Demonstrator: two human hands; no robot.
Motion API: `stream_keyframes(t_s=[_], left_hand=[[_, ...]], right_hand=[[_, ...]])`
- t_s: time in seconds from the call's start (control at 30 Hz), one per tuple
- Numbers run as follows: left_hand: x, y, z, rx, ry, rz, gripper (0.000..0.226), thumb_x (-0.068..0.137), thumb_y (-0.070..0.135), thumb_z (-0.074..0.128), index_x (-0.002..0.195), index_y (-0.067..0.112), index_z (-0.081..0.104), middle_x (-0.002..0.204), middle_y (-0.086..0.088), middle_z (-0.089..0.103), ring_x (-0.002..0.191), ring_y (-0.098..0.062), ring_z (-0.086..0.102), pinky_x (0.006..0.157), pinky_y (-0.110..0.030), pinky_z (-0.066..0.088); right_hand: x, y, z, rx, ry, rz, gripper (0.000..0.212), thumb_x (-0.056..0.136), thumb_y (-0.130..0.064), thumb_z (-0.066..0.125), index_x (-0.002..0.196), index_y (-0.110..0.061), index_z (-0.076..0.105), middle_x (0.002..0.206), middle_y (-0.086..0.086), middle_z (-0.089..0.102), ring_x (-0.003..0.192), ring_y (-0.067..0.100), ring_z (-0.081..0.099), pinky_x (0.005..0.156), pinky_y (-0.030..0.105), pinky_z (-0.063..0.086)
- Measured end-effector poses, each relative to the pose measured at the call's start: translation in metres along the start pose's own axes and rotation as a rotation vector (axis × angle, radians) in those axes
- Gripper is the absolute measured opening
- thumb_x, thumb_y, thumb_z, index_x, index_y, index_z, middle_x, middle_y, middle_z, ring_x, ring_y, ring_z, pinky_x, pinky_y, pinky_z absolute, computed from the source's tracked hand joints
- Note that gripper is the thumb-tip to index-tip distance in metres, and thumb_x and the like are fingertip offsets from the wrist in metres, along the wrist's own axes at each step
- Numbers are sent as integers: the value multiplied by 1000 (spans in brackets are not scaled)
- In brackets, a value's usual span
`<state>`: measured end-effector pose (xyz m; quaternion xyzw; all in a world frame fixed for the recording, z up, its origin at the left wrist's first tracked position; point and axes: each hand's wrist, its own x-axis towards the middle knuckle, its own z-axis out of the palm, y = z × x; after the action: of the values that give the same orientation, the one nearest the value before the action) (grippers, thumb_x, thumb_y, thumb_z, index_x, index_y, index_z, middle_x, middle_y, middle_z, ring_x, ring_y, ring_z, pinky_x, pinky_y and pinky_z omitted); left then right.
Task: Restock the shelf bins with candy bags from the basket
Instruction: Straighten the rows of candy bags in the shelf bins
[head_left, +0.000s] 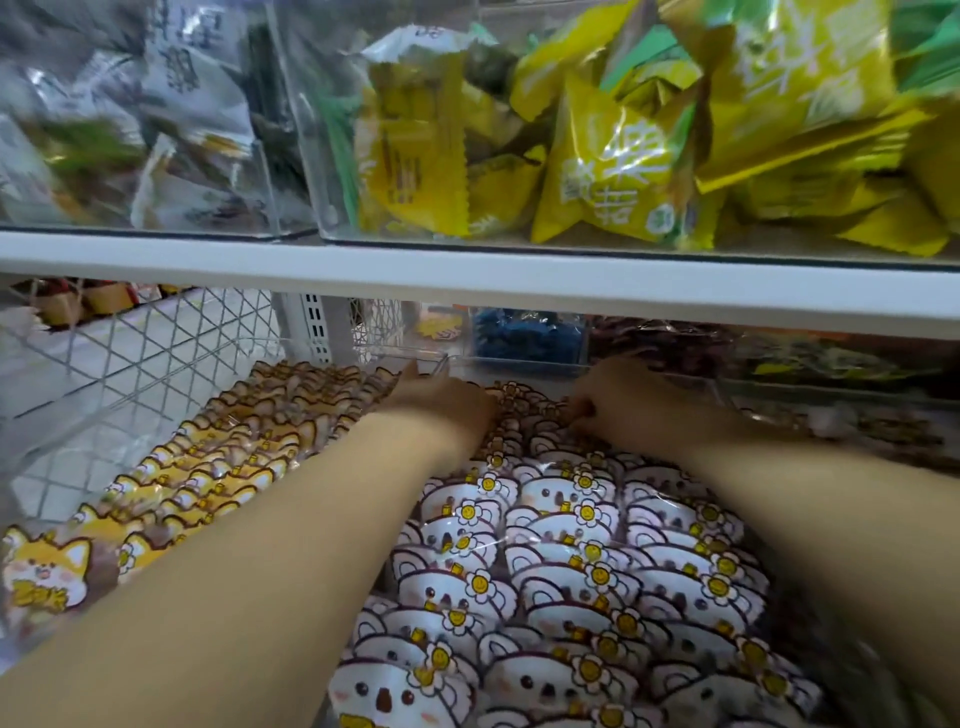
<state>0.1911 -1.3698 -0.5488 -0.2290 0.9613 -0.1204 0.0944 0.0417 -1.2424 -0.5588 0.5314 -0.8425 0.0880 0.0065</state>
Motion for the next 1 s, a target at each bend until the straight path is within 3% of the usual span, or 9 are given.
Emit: stream_keyframes(t_s=[0.1,0.2,0.3,0.37,0.53,0.67,0.77,0.87,1.0], left_hand=[[-3,4,-4,41,-31,18,48,100,1,35,141,23,49,147,-4,51,139,-30,43,121,-61,10],[-5,3,-2,48,-4,39,56,100,1,34,146,31,43,155,3,44,144,-27,38,121,-63,6],[-4,2,2,49,15,41,51,101,3,35,141,33,46,152,3,47,142,-27,40,120,-63,6],[-4,2,3,55,22,37,51,100,3,36,140,34,47,151,3,49,143,-27,40,120,-63,6],[-5,2,3,56,44,38,58,100,1,33,145,36,42,154,6,45,144,-25,38,121,-62,4],[-5,0,5,34,79,33,61,99,1,36,148,36,41,161,5,32,144,-26,38,121,-63,2],[0,-2,6,-69,111,30,57,102,12,42,152,38,33,167,8,10,148,-24,29,121,-63,6],[6,-4,2,-264,112,5,53,106,36,40,156,33,22,166,6,17,148,-23,30,120,-60,16],[20,-9,-1,-339,59,17,70,100,47,52,158,24,19,164,-1,22,147,-29,30,117,-60,26]], right_hand=[[-9,1,-5,21,-34,-13,14,93,-27,68,97,-18,78,93,-3,74,84,11,68,87,33,55],[-8,-1,-8,207,46,-26,19,96,-27,65,101,-15,78,99,-2,76,80,4,66,80,21,52],[2,-7,-10,273,61,-9,22,99,-18,61,115,-13,75,116,0,72,101,12,67,85,18,46],[5,-11,-10,255,26,-19,22,94,-16,67,116,-14,74,113,-2,72,103,12,65,87,20,44],[4,-16,-3,-18,63,32,10,89,-9,70,93,-17,75,95,1,72,88,22,68,86,39,57],[-3,-17,-4,-277,79,137,21,88,2,60,100,-11,71,95,7,65,88,27,66,84,41,57],[1,-9,-1,-168,152,128,26,96,-17,62,121,-11,65,113,7,57,100,26,62,87,41,54],[-3,-5,-3,60,34,114,46,97,-46,58,131,-16,54,117,1,62,102,21,61,90,40,52],[-7,-3,-11,17,-137,74,53,87,-71,52,97,-21,66,95,-1,67,89,21,63,79,38,51]])
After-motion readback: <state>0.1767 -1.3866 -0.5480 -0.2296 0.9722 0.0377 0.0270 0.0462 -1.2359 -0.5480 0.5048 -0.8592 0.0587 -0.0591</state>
